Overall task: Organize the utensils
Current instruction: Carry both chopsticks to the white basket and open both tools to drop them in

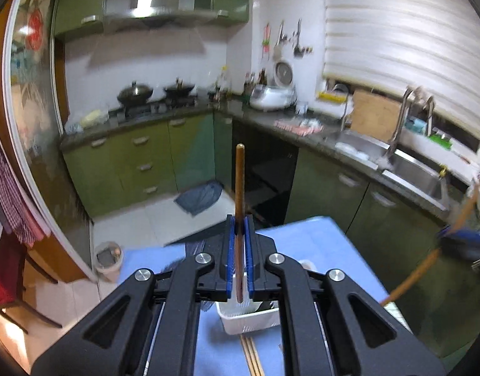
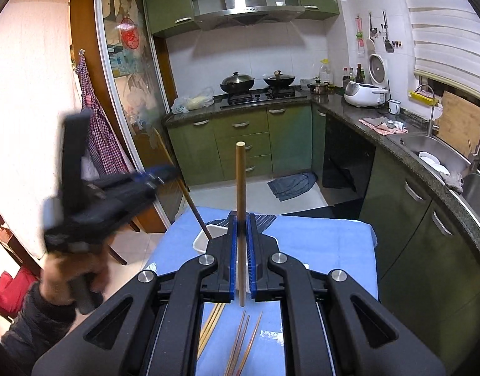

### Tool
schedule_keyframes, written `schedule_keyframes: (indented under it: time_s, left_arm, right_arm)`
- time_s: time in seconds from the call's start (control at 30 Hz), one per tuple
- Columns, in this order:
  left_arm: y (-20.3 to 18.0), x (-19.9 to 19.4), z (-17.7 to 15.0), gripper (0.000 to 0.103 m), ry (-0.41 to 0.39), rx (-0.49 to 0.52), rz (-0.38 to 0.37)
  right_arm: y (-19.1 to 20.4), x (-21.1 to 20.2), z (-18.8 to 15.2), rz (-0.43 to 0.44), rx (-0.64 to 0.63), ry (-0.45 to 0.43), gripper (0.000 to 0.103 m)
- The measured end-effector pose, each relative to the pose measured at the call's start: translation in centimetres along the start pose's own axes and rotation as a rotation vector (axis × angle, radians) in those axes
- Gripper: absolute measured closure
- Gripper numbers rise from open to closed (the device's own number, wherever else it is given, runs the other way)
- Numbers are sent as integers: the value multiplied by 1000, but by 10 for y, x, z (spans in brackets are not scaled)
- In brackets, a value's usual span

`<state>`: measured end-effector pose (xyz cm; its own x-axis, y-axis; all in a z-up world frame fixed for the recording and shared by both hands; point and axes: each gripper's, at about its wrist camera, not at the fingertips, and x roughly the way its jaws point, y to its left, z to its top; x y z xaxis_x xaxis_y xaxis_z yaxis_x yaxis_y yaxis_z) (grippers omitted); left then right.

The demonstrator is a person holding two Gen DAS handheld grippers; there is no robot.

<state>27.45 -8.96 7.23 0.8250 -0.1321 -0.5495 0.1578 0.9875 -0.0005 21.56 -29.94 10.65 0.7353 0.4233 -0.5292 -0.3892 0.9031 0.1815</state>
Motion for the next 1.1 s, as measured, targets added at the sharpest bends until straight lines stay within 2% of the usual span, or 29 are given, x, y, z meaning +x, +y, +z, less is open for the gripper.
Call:
schedule_keyframes:
  time_s: [0.1, 0.17, 0.23, 0.3, 0.53, 0.87, 0.97, 1.1]
  left_arm:
    - [4, 26, -15, 97, 74, -9, 4]
    - [7, 31, -23, 94, 93, 3, 8]
    - [10, 30, -30, 74, 97, 15, 9]
    - [11, 20, -35, 69, 86, 13, -6]
    - [16, -16, -42, 69, 50, 25, -19]
    - [26, -23, -51, 69, 88, 20, -28]
    - [27, -22, -56, 69, 105, 18, -26]
    - [27, -22, -66, 69, 135, 25, -28]
  right_arm:
    - [-1, 5, 3, 1, 4, -2, 96]
    - [-1, 7, 6, 9, 10, -8, 96]
    - [-2, 9, 10, 17, 19, -22, 96]
    - [-3, 12, 17, 18, 31, -37, 96]
    - [-14, 42, 40, -22, 90, -77, 96]
    - [-22, 115, 32, -82, 82, 15, 96]
    - [-17, 121, 27, -80, 69, 21, 84]
    - [-11, 112, 25, -74, 55, 4, 84]
